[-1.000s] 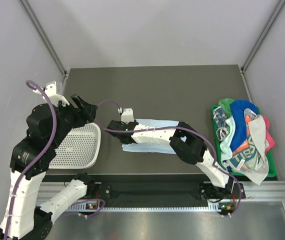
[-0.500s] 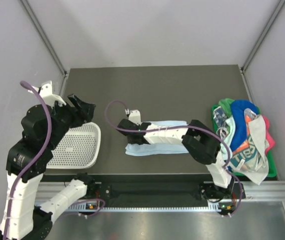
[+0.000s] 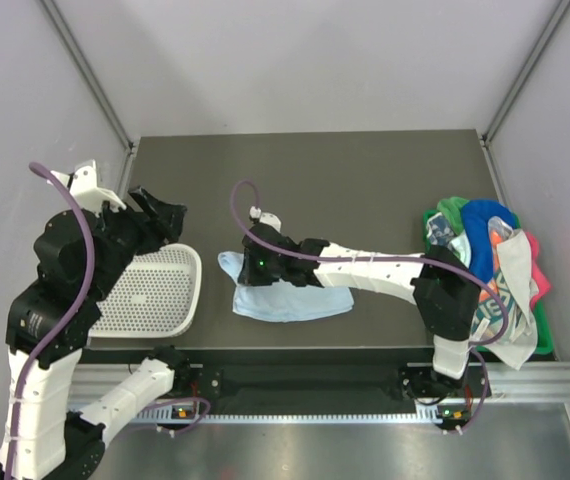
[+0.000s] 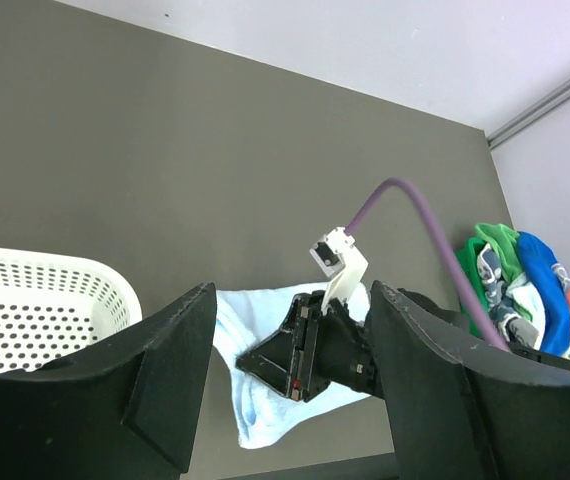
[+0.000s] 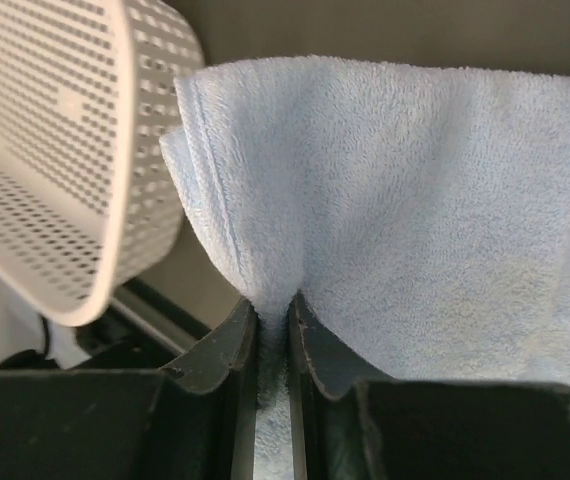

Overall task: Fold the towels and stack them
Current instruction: Neatly place the folded towel into the bin

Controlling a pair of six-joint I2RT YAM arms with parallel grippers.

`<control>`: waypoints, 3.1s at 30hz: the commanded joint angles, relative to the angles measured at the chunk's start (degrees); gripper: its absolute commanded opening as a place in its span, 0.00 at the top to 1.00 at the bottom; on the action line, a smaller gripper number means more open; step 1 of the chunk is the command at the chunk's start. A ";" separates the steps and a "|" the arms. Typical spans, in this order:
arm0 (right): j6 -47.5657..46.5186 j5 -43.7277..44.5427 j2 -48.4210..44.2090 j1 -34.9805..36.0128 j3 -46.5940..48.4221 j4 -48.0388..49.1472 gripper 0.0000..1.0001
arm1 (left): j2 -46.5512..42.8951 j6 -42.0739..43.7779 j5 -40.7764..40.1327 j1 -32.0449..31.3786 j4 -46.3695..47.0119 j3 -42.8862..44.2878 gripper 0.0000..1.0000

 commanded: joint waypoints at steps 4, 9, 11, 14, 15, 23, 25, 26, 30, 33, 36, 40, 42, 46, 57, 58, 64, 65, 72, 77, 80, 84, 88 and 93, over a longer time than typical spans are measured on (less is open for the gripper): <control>8.44 -1.45 0.30 4.01 10.18 9.18 1.00 | 0.89 -0.37 0.72 0.17 -0.99 2.39 0.33; 10.56 -0.75 7.06 5.33 18.64 12.78 1.00 | -0.34 -0.89 2.12 0.17 -2.74 3.09 0.34; 11.00 -0.75 9.35 5.86 23.99 13.23 1.00 | -0.51 -0.72 3.00 0.17 -4.84 4.75 0.34; 11.62 -1.18 14.45 6.48 31.11 13.32 1.00 | -1.13 -0.54 4.15 0.17 -8.01 8.52 0.35; 11.70 -1.79 17.16 6.48 33.04 13.49 1.00 | -1.04 -0.63 4.67 0.17 -8.80 9.67 0.35; 13.55 -5.23 25.53 6.92 44.75 21.11 1.00 | -0.87 -1.60 10.04 0.17 -12.67 16.98 0.37; 13.81 -4.97 26.58 7.45 45.71 22.80 1.00 | -1.22 -1.68 9.60 0.17 -12.76 17.07 0.37; 13.90 -4.70 27.46 7.62 46.24 24.37 1.00 | -1.39 -1.69 9.60 0.17 -12.68 17.15 0.37; 14.34 -4.70 30.36 8.15 49.75 28.24 1.00 | -1.74 -2.12 9.86 0.17 -12.41 17.24 0.37; 14.43 -5.05 32.73 8.59 51.60 31.93 1.00 | -2.09 -2.48 9.69 0.17 -12.06 16.89 0.37; 14.60 -5.76 34.84 8.85 53.36 34.40 1.00 | -2.45 -2.83 9.95 0.17 -11.27 16.45 0.37; 13.91 -5.23 36.78 9.12 54.77 39.76 1.00 | -2.71 -3.09 10.65 0.17 -10.22 15.40 0.38; 13.29 -4.70 37.40 9.29 55.21 40.82 1.00 | -2.62 -3.27 10.83 0.17 -9.95 14.70 0.38; 13.11 -4.09 38.54 9.38 55.83 43.46 1.00 | -2.71 -3.27 10.74 0.17 -9.34 14.08 0.38; 13.11 -2.94 43.81 10.70 61.10 49.61 1.00 | -3.33 -3.53 10.83 0.17 -8.19 11.97 0.39; 13.20 -2.60 43.73 10.70 61.10 49.88 1.00 | -3.33 -3.36 10.74 0.17 -8.19 11.88 0.39; 12.94 -1.63 44.69 10.79 62.42 50.76 1.00 | -3.24 -3.00 10.39 0.17 -8.28 12.06 0.39; 13.02 -1.45 45.04 10.96 62.59 50.84 1.00 | -3.24 -3.00 10.39 0.17 -8.19 11.97 0.39; 12.85 -0.75 45.22 11.49 63.21 51.20 1.00 | -3.50 -3.09 10.30 0.17 -8.02 11.09 0.39; 13.02 0.04 45.22 11.58 63.39 51.37 1.00 | -3.59 -3.27 10.13 0.17 -7.84 11.00 0.39; 12.94 0.39 45.31 11.84 63.56 51.72 1.00 | -3.50 -3.27 10.13 0.17 -7.75 11.00 0.39; 12.94 0.40 45.31 11.84 63.91 51.81 1.00 | -3.50 -3.27 10.13 0.17 -7.67 10.92 0.39; 12.50 0.48 44.87 11.93 64.00 51.90 1.00 | -3.41 -3.18 10.21 0.17 -7.58 10.65 0.39; 12.58 0.66 44.69 12.02 64.00 51.90 1.00 | -3.41 -3.18 10.13 0.17 -7.49 10.65 0.39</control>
